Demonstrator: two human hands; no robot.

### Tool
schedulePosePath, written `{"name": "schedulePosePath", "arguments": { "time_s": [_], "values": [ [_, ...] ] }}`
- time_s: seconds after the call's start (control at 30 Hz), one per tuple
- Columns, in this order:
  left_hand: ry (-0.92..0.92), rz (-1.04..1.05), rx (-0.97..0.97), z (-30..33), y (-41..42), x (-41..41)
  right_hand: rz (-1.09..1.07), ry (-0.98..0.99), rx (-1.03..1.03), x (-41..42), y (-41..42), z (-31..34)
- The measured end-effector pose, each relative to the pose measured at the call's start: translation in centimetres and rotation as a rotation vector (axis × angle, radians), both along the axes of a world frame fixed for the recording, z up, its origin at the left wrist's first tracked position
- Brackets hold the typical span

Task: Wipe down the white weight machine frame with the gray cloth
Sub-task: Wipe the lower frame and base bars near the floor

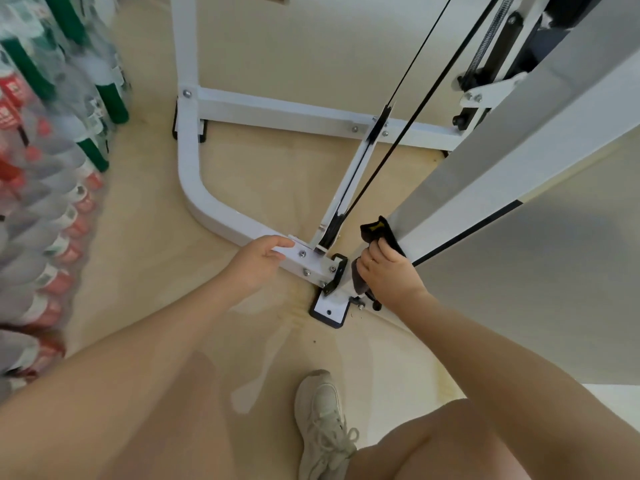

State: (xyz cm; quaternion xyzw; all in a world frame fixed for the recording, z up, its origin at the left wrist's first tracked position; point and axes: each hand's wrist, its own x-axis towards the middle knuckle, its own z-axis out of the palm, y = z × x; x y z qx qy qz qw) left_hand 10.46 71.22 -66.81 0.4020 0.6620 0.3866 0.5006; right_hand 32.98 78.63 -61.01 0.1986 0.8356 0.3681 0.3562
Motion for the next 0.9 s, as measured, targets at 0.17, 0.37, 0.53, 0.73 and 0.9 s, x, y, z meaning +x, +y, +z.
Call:
{"name": "schedulePosePath", "arguments": {
  "time_s": [0.17,0.37,0.53,0.73,0.9],
  "values": [
    [0.036,0.031,-0.072,-1.2,-0.1,0.7,-0.183,0.374,-0.255,-2.4,0.6,-1.2],
    [0.050,0.003,-0.140,-2.3,0.2,2.5,-0.383,0.732,-0.438,-3.9,1.3,-3.7],
    [0.070,0.091,-0.169,-3.2,0.9,1.5,-0.785,0.936,-0.552,-6.3,3.9,-6.9],
    [0.103,0.213,-0.173,-4.5,1.5,-0.9,-0.910,1.355,-0.353,-8.3,4.7,-10.2],
    [0.175,0.234,-0.209,-5.6,1.8,-1.9,-0.741,1.349,-0.447,-9.0,2.4,-14.3]
  ]
}}
